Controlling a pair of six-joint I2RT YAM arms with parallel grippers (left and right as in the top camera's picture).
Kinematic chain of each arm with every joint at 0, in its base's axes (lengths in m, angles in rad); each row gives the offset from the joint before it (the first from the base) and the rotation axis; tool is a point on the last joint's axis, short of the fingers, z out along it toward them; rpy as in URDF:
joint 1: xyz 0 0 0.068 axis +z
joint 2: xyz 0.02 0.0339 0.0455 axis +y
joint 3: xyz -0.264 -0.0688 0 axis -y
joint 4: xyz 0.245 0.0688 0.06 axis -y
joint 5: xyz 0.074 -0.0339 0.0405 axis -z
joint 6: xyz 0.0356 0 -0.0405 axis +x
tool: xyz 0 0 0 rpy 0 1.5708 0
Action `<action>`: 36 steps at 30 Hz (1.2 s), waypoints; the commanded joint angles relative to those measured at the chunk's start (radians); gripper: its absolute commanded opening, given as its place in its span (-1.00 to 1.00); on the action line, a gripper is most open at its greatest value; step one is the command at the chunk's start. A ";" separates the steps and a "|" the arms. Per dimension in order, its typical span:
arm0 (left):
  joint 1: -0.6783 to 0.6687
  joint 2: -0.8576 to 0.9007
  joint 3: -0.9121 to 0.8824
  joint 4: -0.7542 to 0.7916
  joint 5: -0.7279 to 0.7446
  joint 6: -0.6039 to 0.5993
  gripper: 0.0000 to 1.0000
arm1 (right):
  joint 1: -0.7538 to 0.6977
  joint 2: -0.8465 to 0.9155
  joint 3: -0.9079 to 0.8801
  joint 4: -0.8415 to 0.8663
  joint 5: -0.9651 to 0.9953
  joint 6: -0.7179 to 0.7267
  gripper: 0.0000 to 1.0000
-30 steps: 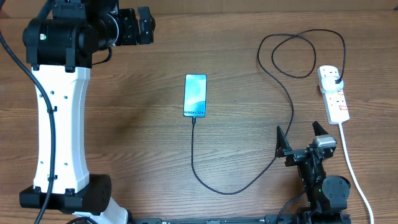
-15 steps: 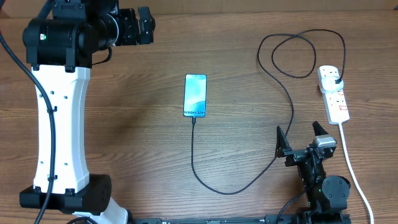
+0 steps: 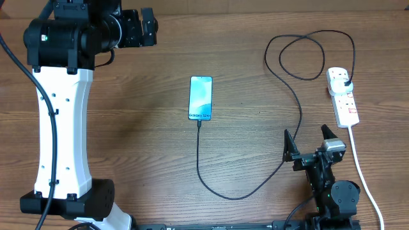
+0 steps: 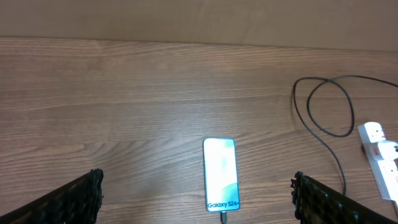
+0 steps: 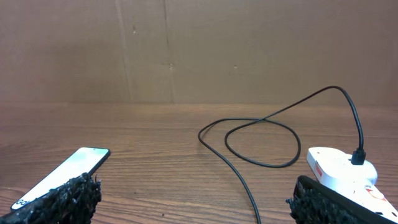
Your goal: Plug charger to phone and switch on socket
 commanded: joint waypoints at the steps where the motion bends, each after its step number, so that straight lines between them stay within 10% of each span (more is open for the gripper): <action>1: -0.006 -0.016 -0.003 -0.008 -0.029 0.019 1.00 | 0.004 -0.008 -0.010 0.006 -0.002 -0.005 1.00; 36: 0.037 -0.972 -1.224 0.369 -0.208 0.076 0.99 | 0.004 -0.008 -0.010 0.006 -0.002 -0.005 1.00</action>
